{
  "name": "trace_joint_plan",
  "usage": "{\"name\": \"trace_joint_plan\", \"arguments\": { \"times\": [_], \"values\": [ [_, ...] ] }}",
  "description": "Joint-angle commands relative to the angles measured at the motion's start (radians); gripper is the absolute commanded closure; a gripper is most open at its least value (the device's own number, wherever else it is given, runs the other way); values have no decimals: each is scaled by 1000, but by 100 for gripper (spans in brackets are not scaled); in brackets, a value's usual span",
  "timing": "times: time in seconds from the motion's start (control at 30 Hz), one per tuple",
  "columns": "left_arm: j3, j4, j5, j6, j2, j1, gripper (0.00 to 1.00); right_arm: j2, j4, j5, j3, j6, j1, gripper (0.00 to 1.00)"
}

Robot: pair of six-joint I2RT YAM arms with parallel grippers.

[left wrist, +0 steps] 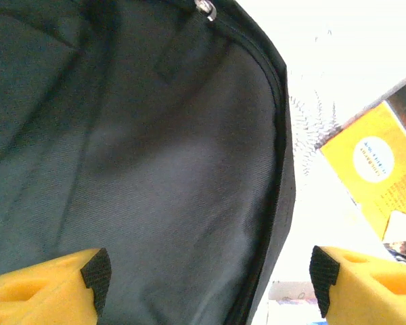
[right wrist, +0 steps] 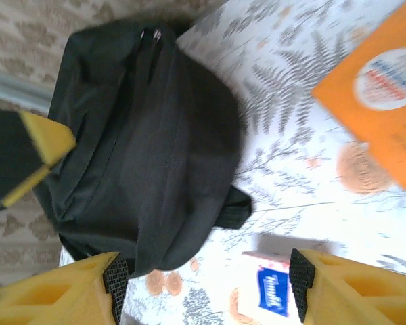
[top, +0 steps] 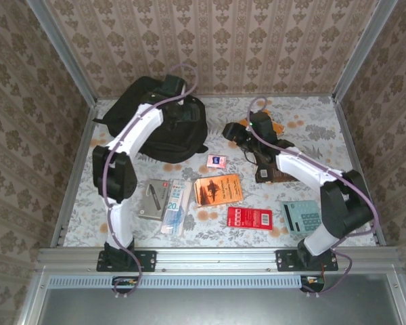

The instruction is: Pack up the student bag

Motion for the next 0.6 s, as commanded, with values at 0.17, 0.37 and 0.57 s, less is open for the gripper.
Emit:
{"name": "trace_joint_plan", "arguments": {
  "times": [0.17, 0.37, 0.57],
  "values": [
    [233, -115, -25, 66, 179, -81, 30, -79, -72, 112, -100, -23, -35, 33],
    [283, -107, -31, 80, 258, -90, 43, -69, -84, 81, -107, -34, -39, 37],
    [305, -102, -35, 111, 278, -102, 56, -85, -85, 48, -109, -45, -38, 42]
  ]
}}
